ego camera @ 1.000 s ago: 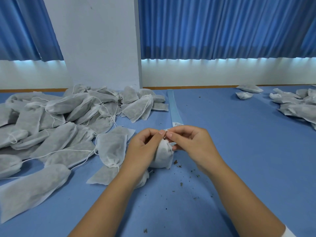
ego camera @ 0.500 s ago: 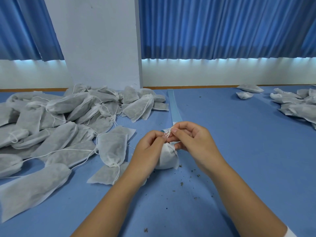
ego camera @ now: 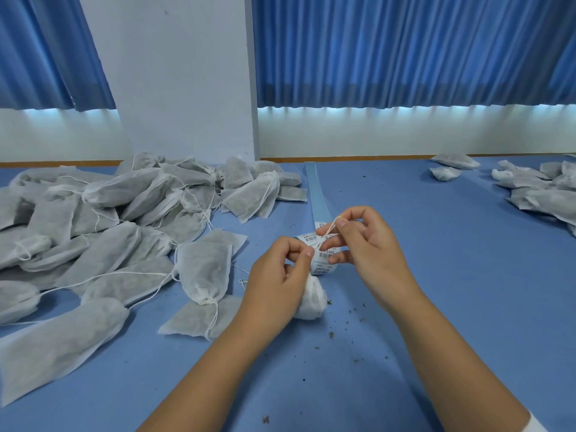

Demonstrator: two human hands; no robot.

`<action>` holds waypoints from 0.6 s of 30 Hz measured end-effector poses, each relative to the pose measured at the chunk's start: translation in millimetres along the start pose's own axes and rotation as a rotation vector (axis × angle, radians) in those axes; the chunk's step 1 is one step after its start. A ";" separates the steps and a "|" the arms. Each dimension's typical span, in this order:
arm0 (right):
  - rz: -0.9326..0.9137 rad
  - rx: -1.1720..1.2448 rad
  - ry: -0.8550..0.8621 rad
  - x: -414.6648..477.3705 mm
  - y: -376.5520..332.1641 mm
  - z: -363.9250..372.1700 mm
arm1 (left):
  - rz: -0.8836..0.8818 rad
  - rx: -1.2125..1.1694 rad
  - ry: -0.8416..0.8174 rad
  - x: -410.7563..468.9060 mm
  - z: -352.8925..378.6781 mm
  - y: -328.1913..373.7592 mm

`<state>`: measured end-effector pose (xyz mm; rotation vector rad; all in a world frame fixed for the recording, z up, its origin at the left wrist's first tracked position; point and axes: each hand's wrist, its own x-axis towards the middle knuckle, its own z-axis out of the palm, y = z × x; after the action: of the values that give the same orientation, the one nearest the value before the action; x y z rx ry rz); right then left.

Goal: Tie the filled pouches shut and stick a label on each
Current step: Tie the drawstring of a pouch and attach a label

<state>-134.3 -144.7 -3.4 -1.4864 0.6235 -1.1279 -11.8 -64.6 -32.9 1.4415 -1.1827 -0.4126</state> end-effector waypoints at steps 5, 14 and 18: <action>-0.020 -0.049 0.003 1.1 1.0 -2.9 | 0.082 0.071 -0.002 -1.6 -1.2 -1.1; -0.150 -0.216 0.082 0.0 5.9 -1.6 | 0.170 0.250 0.014 -3.8 2.3 5.1; -0.195 -0.265 0.163 -0.2 7.1 0.1 | 0.187 0.279 -0.021 -3.2 6.6 9.2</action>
<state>-132.9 -146.2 -10.2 -1.7208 0.7772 -1.3676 -22.4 -63.8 -27.7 1.5479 -1.4201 -0.1367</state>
